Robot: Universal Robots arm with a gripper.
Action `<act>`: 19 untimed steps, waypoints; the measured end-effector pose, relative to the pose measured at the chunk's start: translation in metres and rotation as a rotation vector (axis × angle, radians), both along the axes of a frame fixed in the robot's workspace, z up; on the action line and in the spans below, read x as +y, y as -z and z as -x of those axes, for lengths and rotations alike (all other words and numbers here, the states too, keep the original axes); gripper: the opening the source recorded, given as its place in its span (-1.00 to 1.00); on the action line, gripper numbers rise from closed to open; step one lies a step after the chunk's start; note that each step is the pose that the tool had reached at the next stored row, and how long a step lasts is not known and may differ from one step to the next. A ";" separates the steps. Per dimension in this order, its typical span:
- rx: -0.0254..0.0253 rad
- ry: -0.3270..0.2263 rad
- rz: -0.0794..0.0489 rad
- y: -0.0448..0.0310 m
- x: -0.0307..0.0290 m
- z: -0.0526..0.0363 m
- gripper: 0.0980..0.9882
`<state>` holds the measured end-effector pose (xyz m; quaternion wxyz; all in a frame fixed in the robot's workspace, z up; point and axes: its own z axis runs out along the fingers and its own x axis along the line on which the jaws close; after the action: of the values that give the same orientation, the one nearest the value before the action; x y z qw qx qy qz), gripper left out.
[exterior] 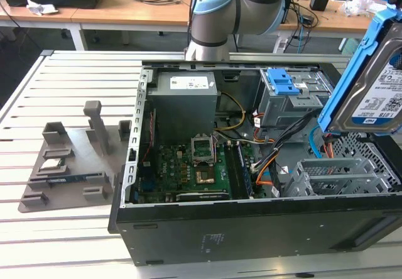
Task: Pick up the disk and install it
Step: 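Pick up the disk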
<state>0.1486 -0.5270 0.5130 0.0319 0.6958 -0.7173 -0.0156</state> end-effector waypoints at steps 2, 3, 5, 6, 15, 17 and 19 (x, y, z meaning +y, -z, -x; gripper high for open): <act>0.0000 0.000 0.000 0.0013 -0.0043 0.0000 -0.39; 0.0000 0.000 0.000 0.0026 -0.0077 0.0001 -0.39; 0.0000 0.001 0.000 0.0054 -0.0118 0.0001 -0.39; 0.0000 0.001 0.000 0.0068 -0.0123 0.0001 -0.39; 0.0000 0.001 0.004 0.0290 -0.0129 0.0001 -0.39; 0.0000 0.001 0.004 0.0312 -0.0130 0.0001 -0.39; 0.0000 0.001 0.004 0.0338 -0.0132 0.0001 -0.39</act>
<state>0.1485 -0.5402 0.4792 0.0334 0.6955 -0.7176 -0.0141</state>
